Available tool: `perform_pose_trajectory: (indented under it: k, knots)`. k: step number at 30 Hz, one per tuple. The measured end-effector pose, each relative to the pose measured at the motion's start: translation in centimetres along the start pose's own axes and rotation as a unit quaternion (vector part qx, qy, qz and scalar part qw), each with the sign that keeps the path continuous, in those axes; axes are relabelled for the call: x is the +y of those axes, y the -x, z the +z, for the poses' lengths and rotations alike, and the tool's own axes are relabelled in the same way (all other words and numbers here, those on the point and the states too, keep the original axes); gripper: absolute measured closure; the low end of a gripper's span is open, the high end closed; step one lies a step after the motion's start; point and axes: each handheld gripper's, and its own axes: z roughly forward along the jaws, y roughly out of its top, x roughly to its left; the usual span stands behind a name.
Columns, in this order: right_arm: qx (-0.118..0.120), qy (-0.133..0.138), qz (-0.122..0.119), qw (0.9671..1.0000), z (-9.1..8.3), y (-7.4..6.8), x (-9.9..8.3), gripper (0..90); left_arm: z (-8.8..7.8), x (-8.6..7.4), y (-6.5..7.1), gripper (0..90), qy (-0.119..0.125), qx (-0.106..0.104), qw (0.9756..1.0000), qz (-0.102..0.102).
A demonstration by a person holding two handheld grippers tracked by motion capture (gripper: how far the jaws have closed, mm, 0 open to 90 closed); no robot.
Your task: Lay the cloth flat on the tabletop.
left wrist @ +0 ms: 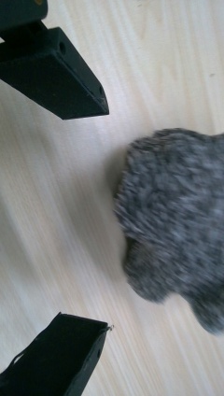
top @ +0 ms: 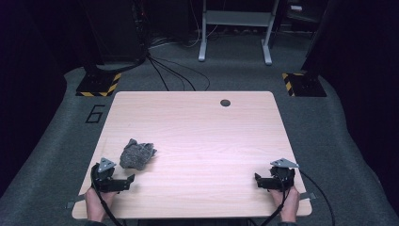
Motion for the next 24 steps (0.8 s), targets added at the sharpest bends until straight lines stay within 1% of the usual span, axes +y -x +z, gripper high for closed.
perform_pose_trajectory:
  k: [1, 2, 3, 4, 5, 8, 10, 12, 15, 16, 18, 21, 22, 23, 24]
  knots:
    - [0.0, -0.002, -0.004, 1.0, 0.0, 0.1, 0.0, 0.0, 0.0, 0.0, 0.0, 0.0, 0.0, 0.0, 1.0, 0.0]
    - [0.0, 0.0, 0.0, 1.0, 0.0, 0.0, 0.0, 0.0, -0.4, 0.6, 0.1, 0.0, 0.008, -0.005, 0.9999, 0.004]
    - [0.0, -0.002, -0.003, 1.0, 0.0, 0.1, 0.0, 0.0, -0.6, 0.9, 0.2, 0.0, 0.012, -0.005, 0.9999, 0.007]
    - [0.0, -0.001, -0.003, 1.0, 0.0, 0.0, 0.0, 0.0, -0.8, 1.2, 0.3, 0.0, 0.013, -0.008, 0.9999, 0.008]
    - [0.0, 0.0, -0.001, 1.0, 0.0, 0.0, 0.0, 0.0, -0.8, 1.5, 0.4, 0.0, 0.02, -0.006, 0.9997, 0.01]
    - [0.001, 0.0, -0.002, 1.0, 0.0, 0.0, 0.0, 0.0, -0.9, 2.4, 0.5, 0.0, 0.019, -0.007, 0.9996, 0.019]
    - [0.0, -0.001, -0.005, 1.0, 0.0, 0.1, 0.0, 0.1, -0.8, 3.3, 0.6, 0.0, 0.021, -0.002, 0.9995, 0.025]
    - [0.0, -0.001, -0.004, 1.0, 0.0, 0.1, 0.0, 0.0, -0.7, 3.5, 0.6, 0.0, 0.023, -0.001, 0.9994, 0.025]
    - [0.0, 0.0, -0.001, 1.0, 0.0, 0.0, 0.0, 0.1, -0.2, 4.4, 0.7, 0.0, 0.019, 0.0, 0.9993, 0.033]
    - [-0.001, 0.0, -0.004, 1.0, 0.0, 0.0, 0.0, 0.1, 0.0, 4.6, 0.8, 0.0, 0.016, -0.001, 0.9993, 0.035]
    - [0.0, 0.0, -0.005, 1.0, 0.0, 0.1, 0.0, 0.1, 0.4, 5.0, 0.8, 0.0, 0.013, 0.003, 0.9992, 0.037]
    - [0.0, -0.002, -0.005, 1.0, -0.1, 0.1, 0.0, 0.1, 0.9, 5.3, 0.7, 0.0, 0.008, 0.004, 0.9991, 0.04]
    - [0.0, 0.001, -0.005, 1.0, -0.1, 0.1, 0.0, 0.1, 1.3, 5.5, 0.7, 0.0, 0.005, 0.01, 0.999, 0.043]
    - [-0.002, 0.001, -0.005, 1.0, 0.0, 0.0, 0.0, 0.1, 1.4, 5.6, 0.7, 0.0, 0.001, 0.008, 0.9991, 0.042]
    - [-0.001, -0.002, -0.006, 1.0, -0.1, 0.1, 0.0, 0.1, 1.6, 5.6, 0.7, 0.0, -0.003, 0.012, 0.999, 0.042]
